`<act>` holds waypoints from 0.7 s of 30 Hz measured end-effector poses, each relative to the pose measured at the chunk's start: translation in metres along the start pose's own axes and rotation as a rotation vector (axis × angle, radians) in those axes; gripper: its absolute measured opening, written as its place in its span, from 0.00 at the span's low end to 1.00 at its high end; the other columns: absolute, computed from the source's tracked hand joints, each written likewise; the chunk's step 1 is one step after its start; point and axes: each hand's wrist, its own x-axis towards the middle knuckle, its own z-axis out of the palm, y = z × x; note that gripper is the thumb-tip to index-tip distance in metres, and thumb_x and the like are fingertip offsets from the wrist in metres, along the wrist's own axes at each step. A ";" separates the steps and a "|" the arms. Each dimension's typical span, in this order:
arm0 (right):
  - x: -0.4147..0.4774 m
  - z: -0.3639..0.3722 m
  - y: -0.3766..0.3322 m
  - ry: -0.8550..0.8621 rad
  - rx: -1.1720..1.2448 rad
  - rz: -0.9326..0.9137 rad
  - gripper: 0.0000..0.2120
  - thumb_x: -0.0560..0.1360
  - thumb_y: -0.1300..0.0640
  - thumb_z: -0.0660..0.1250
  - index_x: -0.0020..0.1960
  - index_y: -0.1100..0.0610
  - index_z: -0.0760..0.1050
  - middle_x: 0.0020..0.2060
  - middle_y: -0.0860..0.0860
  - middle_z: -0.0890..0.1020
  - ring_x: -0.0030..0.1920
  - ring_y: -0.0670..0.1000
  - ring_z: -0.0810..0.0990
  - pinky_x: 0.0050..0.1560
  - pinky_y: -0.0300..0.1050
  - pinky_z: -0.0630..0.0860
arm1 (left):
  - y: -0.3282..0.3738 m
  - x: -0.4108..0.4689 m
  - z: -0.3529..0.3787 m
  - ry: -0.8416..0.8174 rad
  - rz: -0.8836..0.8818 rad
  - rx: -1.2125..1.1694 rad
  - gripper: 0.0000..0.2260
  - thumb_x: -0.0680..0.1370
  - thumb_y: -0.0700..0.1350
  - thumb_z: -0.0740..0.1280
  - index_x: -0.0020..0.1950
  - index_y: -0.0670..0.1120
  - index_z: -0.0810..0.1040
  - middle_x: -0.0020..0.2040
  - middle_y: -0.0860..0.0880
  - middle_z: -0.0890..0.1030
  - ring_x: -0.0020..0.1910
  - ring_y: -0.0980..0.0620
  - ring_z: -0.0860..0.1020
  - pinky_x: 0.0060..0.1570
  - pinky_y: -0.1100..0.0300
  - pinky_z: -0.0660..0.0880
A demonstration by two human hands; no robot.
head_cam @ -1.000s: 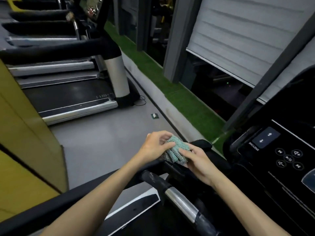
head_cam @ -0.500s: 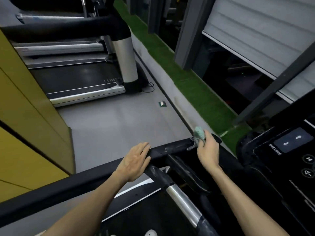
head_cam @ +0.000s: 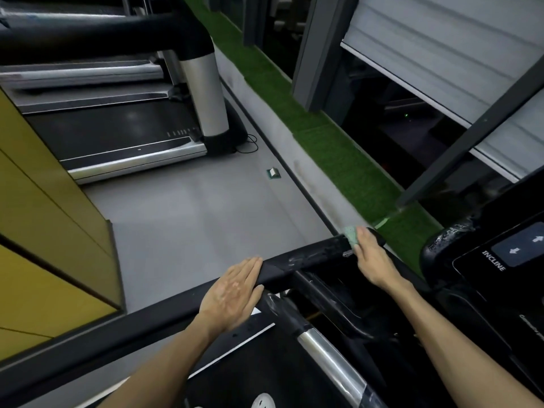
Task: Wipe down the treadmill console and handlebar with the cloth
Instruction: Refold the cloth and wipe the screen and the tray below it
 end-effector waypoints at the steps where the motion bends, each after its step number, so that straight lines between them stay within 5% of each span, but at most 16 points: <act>1: 0.005 0.000 0.002 0.003 0.010 0.048 0.25 0.82 0.62 0.53 0.77 0.62 0.50 0.77 0.59 0.52 0.77 0.55 0.50 0.74 0.44 0.49 | 0.000 0.001 -0.001 -0.001 0.000 -0.004 0.26 0.82 0.54 0.51 0.74 0.40 0.70 0.71 0.44 0.74 0.69 0.49 0.74 0.68 0.52 0.71; 6: 0.022 -0.002 0.008 -0.032 0.008 0.158 0.24 0.83 0.60 0.50 0.78 0.62 0.50 0.78 0.58 0.49 0.78 0.55 0.46 0.75 0.46 0.46 | 0.000 0.002 -0.001 0.000 0.002 0.021 0.26 0.82 0.54 0.51 0.73 0.39 0.70 0.70 0.44 0.74 0.69 0.49 0.74 0.68 0.53 0.71; 10: 0.016 -0.003 -0.004 0.053 -0.024 0.137 0.22 0.83 0.60 0.52 0.76 0.64 0.57 0.74 0.59 0.62 0.74 0.58 0.60 0.70 0.48 0.60 | 0.000 0.001 0.000 0.001 -0.006 0.036 0.26 0.82 0.54 0.51 0.73 0.39 0.70 0.70 0.44 0.75 0.69 0.49 0.74 0.67 0.53 0.71; 13: -0.001 0.005 -0.029 0.108 -0.100 0.002 0.20 0.82 0.61 0.54 0.73 0.64 0.61 0.71 0.61 0.66 0.70 0.61 0.66 0.67 0.47 0.64 | 0.001 0.001 -0.001 0.007 -0.003 0.046 0.26 0.82 0.54 0.52 0.73 0.39 0.71 0.70 0.44 0.75 0.68 0.49 0.75 0.67 0.52 0.72; 18: -0.041 0.049 -0.095 0.014 -0.070 -0.340 0.23 0.83 0.59 0.53 0.76 0.61 0.57 0.75 0.57 0.61 0.76 0.54 0.58 0.71 0.34 0.42 | 0.002 0.002 -0.001 0.033 -0.001 0.068 0.26 0.81 0.53 0.52 0.71 0.39 0.73 0.67 0.44 0.77 0.65 0.49 0.77 0.64 0.53 0.74; 21: -0.046 0.063 -0.111 -0.057 -0.076 -0.462 0.23 0.83 0.58 0.53 0.77 0.58 0.57 0.76 0.55 0.59 0.77 0.52 0.55 0.75 0.40 0.49 | 0.001 0.003 -0.001 0.032 0.007 0.075 0.26 0.81 0.53 0.52 0.70 0.38 0.73 0.67 0.44 0.78 0.65 0.49 0.77 0.64 0.54 0.74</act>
